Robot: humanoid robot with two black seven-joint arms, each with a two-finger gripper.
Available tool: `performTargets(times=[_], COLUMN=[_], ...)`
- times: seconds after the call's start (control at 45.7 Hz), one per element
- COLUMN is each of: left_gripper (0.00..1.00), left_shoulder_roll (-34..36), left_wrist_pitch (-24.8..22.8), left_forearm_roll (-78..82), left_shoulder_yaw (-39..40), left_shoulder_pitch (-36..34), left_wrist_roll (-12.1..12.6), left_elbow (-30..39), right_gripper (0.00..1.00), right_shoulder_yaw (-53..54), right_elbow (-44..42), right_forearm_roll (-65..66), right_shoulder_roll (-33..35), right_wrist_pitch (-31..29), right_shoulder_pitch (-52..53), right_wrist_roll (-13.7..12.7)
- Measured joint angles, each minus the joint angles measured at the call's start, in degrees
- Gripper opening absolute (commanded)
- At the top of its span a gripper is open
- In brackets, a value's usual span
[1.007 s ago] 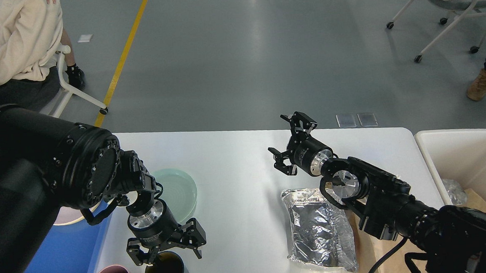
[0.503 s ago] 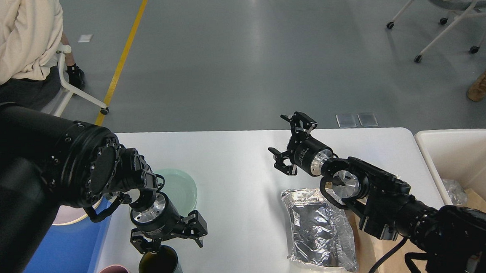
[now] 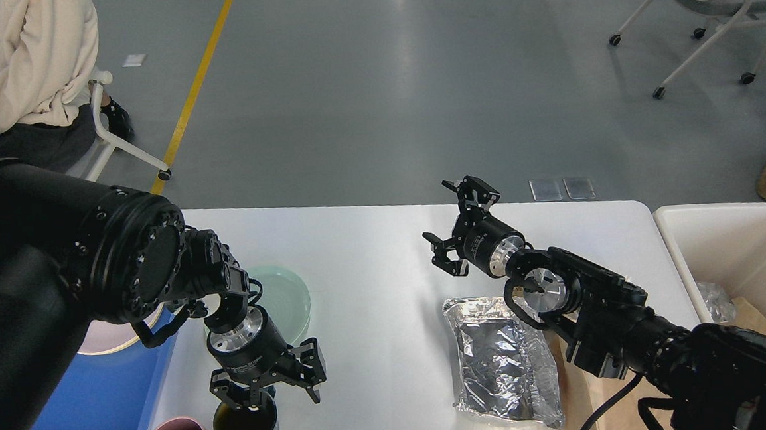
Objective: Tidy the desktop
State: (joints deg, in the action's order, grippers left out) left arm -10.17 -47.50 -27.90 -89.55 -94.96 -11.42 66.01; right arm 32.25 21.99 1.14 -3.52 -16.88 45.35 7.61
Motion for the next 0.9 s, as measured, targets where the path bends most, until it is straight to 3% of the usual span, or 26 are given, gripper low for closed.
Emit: performTargets(times=[0.153,0.503,0.657,0.766,0.854,0.897], left_gripper=[0.13,0.15,0.2,0.48,0.84,0.95], left_shoulder_roll=[0.05,-0.02,-0.02,0.1,0.25,0.33], left_wrist_pitch=[-2.73,-3.92,-4.94,-6.29,-7.23,-7.38], left_forearm_roll=[0.09,1.57,2.13,2.92,4.07,4.9], left_shoulder_yaw=[-0.22,-0.36,-0.36,-0.32,-0.21,-0.15], left_shoulder_pitch=[-0.42,-0.76,-1.19,-2.23,-3.47,-4.14], left_wrist_roll=[0.07,0.08,0.0,-0.04,0.08,0.12], left_elbow=[0.0,0.09,0.1,0.16,0.17,0.17], right_gripper=[1.0,1.0,1.0,1.0,1.0,1.0], right_shoulder_yaw=[0.0,0.0,0.0,0.0,0.0,0.0], right_elbow=[0.0,0.0,0.0,0.0,0.0,0.0], right_forearm_roll=[0.0,0.0,0.0,0.0,0.0,0.0], right_shoulder_roll=[0.0,0.0,0.0,0.0,0.0,0.0], right_wrist_pitch=[0.0,0.0,0.0,0.0,0.0,0.0], right_shoulder_pitch=[0.0,0.0,0.0,0.0,0.0,0.0], right_wrist_roll=[-0.01,-0.01,0.0,0.0,0.0,0.0])
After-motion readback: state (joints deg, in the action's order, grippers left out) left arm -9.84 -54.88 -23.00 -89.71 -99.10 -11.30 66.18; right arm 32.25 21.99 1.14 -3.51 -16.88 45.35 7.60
